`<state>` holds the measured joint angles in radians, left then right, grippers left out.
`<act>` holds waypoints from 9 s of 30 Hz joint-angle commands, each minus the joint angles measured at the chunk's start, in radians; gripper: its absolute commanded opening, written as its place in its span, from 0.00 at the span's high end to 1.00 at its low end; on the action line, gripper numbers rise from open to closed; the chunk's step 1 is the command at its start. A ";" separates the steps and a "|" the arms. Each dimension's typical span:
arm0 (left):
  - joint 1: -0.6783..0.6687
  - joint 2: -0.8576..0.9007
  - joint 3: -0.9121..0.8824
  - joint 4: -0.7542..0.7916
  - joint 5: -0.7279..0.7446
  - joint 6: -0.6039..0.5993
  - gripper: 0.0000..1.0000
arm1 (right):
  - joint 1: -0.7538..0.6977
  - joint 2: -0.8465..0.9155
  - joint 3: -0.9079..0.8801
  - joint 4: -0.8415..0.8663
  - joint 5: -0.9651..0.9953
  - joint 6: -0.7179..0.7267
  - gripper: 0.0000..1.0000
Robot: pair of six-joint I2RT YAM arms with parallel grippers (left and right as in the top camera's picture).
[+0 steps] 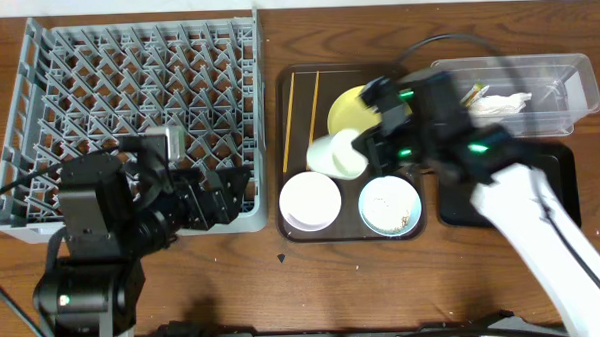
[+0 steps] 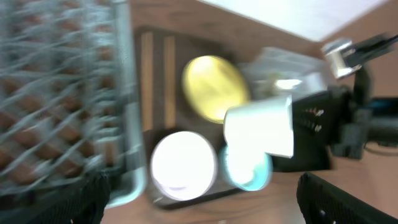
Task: Sort waste into correct bins and load items into the dishwasher
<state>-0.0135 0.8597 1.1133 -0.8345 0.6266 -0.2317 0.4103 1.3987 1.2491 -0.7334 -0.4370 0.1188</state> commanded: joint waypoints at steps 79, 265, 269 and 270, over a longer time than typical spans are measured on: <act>0.243 0.335 0.017 -0.190 -0.689 -0.166 0.44 | -0.011 -0.103 0.006 -0.018 -0.270 -0.065 0.34; -0.014 0.167 0.132 -0.339 -0.089 0.265 0.02 | -0.919 0.100 -0.377 -0.014 -0.963 -0.275 0.99; -0.014 0.167 0.132 -0.339 -0.089 0.265 0.02 | -0.919 0.080 -0.377 -0.043 -1.080 -0.352 0.99; -0.014 0.167 0.132 -0.339 -0.089 0.265 0.02 | -0.919 0.074 -0.376 0.005 -0.939 -0.315 0.99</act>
<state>-0.0238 1.0267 1.2324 -1.1709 0.5430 0.0265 -0.5041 1.5135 0.8680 -0.7750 -1.3922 -0.1272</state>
